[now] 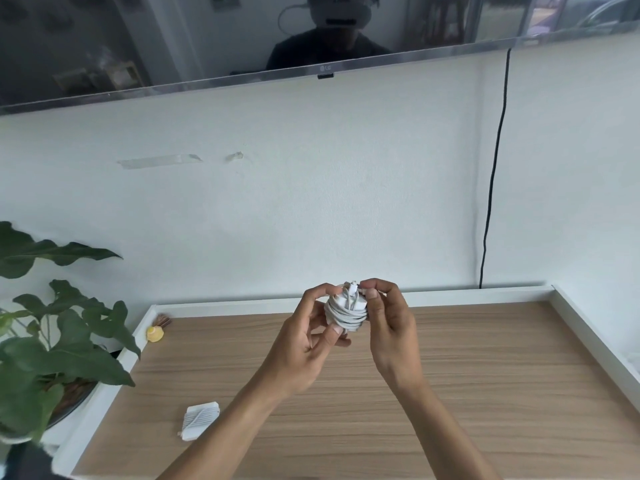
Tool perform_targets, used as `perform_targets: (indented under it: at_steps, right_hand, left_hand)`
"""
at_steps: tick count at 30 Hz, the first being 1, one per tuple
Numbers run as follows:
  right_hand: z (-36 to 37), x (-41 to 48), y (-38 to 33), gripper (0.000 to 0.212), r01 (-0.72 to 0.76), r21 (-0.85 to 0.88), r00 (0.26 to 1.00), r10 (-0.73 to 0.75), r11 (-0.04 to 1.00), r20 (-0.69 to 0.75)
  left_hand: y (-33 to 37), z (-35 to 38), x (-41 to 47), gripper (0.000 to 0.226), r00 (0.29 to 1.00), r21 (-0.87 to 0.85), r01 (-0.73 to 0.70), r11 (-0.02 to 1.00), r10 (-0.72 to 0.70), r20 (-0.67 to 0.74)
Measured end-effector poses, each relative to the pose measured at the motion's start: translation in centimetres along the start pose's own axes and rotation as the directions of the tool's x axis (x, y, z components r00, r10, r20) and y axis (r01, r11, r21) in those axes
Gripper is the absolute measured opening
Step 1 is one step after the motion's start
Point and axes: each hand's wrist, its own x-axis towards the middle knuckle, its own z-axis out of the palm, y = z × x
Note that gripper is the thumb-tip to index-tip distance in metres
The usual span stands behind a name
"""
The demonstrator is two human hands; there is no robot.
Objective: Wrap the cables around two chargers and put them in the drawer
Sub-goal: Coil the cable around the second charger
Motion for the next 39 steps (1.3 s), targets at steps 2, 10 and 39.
perform_targets:
  at_steps: [2,10,39]
  right_hand:
    - [-0.4,0.3,-0.1,0.015,-0.069,0.098,0.997,0.066,0.993,0.032]
    - [-1.3,0.9,-0.6,0.017,-0.157,0.173,0.986,0.145,0.972,0.077]
    - [-0.9,1.4,1.4,0.024,-0.401,0.113,0.899,0.415,0.909,-0.143]
  left_hand:
    - [0.2,-0.2,0.0,0.041,1.0,0.005,-0.014,1.0,0.014,0.004]
    - [0.5,0.1,0.4,0.044,0.999,-0.032,-0.017,0.999,0.016,-0.03]
    - [-1.1,3.0,0.7,0.042,0.972,-0.047,0.03,0.998,-0.04,-0.23]
